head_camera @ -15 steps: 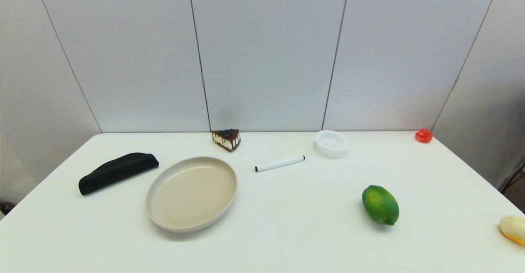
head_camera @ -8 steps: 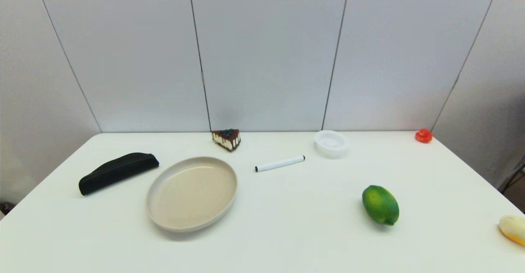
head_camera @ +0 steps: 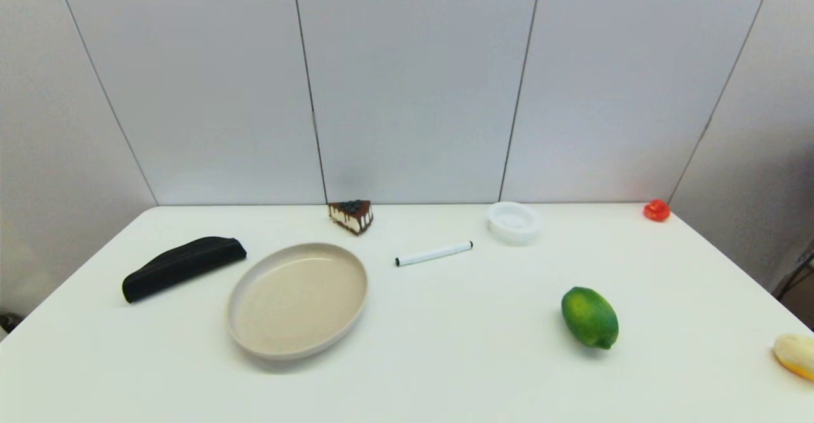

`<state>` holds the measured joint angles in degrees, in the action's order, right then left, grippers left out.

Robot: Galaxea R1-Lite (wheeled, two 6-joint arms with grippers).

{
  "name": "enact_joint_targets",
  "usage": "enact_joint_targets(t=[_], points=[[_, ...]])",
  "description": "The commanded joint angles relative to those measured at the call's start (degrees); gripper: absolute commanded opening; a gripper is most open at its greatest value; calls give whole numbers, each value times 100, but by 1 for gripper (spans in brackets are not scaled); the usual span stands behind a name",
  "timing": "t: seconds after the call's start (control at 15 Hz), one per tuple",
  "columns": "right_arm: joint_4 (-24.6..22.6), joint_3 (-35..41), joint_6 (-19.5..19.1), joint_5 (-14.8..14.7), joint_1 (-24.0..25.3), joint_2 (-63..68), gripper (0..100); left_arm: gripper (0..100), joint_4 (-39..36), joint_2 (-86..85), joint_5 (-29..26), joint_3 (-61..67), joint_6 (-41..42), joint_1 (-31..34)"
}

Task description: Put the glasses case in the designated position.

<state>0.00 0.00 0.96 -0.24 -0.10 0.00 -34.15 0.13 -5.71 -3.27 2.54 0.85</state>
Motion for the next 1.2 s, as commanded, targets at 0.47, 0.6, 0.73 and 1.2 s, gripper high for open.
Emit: enact_joint_targets(t=[0.47,0.6,0.73,1.2], points=[[0,0,0,-2,1,0,100,100,2755,-13,1045,327,-210,3],[0,0,0,-2,1,0,100,100,2799,-13,975,327,-201,3],[0,0,0,-2,1,0,100,100,3274,-13,729,327,-218,3],[0,0,0,-2,1,0,100,100,3406,-13,685,327,-201,3]])
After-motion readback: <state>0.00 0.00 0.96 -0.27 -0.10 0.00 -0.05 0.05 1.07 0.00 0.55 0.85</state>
